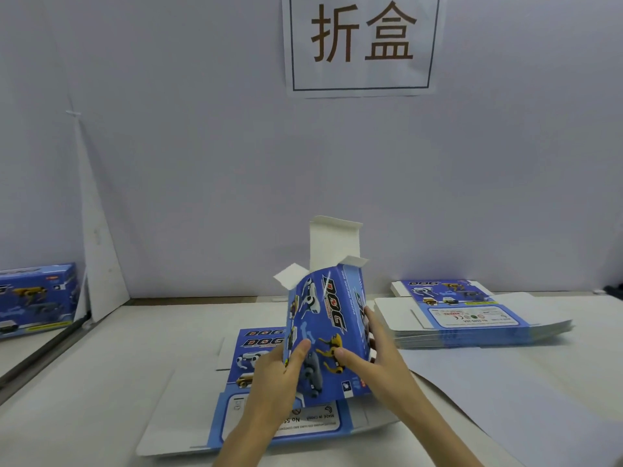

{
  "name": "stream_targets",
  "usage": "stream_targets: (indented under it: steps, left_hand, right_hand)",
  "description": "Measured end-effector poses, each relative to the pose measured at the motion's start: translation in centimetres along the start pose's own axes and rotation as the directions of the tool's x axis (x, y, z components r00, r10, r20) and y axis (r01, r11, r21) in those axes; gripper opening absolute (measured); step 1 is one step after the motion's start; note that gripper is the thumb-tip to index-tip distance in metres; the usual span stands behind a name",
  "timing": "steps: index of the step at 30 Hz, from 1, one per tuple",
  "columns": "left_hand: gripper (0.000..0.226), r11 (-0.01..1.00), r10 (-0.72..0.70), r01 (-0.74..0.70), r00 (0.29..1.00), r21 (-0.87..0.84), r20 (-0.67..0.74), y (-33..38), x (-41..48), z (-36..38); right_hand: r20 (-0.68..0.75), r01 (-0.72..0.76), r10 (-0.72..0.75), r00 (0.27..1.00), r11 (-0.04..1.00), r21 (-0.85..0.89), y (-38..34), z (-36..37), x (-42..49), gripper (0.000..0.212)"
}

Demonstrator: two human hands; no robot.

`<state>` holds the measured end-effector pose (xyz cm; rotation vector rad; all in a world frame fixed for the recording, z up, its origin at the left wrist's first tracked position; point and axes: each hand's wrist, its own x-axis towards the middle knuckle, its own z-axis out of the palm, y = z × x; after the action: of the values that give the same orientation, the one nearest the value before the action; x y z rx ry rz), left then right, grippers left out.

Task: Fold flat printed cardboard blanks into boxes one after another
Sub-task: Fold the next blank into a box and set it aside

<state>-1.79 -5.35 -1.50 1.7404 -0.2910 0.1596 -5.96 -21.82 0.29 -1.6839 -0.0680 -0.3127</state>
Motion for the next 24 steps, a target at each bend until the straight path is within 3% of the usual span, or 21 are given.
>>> stream_targets:
  steps: [3,5,7,10,13,16,18,20,22,24]
  left_hand:
    - [0.041,0.999,-0.014,0.017,0.996,-0.038,0.091,0.3,0.4,-1.5]
    - [0.053,0.999,0.051,-0.051,0.976,-0.004,0.21,0.8,0.9,-3.2]
    - [0.06,0.988,0.127,-0.146,0.957,0.052,0.262,1.4,1.3,-4.4]
    - [0.059,0.971,0.199,-0.22,0.962,0.099,0.185,2.6,1.5,-5.1]
    - [0.047,0.933,0.306,-0.319,0.947,0.164,0.104,4.4,1.0,-5.2]
    - [0.046,0.868,0.463,-0.474,0.88,0.147,0.102,5.5,0.5,-5.4]
    - [0.033,0.847,0.52,-0.526,0.85,0.079,0.084,6.6,0.1,-5.3]
    - [0.037,0.841,0.533,-0.538,0.842,0.061,0.082,7.5,0.1,-5.6]
    - [0.055,0.815,0.555,-0.562,0.827,0.139,0.088,7.8,-0.4,-5.8]
    - [0.073,0.897,0.438,-0.442,0.892,0.017,0.11,8.6,-0.5,-5.5]
  right_hand:
    - [0.039,-0.047,0.046,0.998,0.998,0.033,-0.6,-1.2,0.4,0.082]
    - [0.102,-0.037,0.035,0.994,0.999,0.018,-1.3,-2.3,0.5,0.089]
    - [0.135,0.018,-0.014,0.991,1.0,-0.024,-2.0,-3.2,0.5,0.079]
    - [0.092,0.035,-0.027,0.995,0.996,-0.084,-2.9,-3.7,0.2,0.052]
    - [0.023,0.041,-0.035,0.999,0.938,-0.344,-3.6,-3.7,-0.1,0.021]
    - [-0.012,0.024,-0.032,0.999,0.917,-0.398,-3.8,-3.7,-0.5,0.022]
    - [-0.022,0.06,-0.077,0.997,0.901,-0.43,-4.3,-3.7,-0.9,0.015]
    - [-0.011,0.095,-0.109,0.994,0.908,-0.408,-5.1,-3.7,-1.3,0.02]
    - [-0.002,0.145,-0.15,0.989,0.959,-0.242,-6.3,-3.9,-1.4,0.024]
    - [0.058,0.14,-0.139,0.989,0.99,-0.019,-7.5,-4.0,-1.2,0.058]
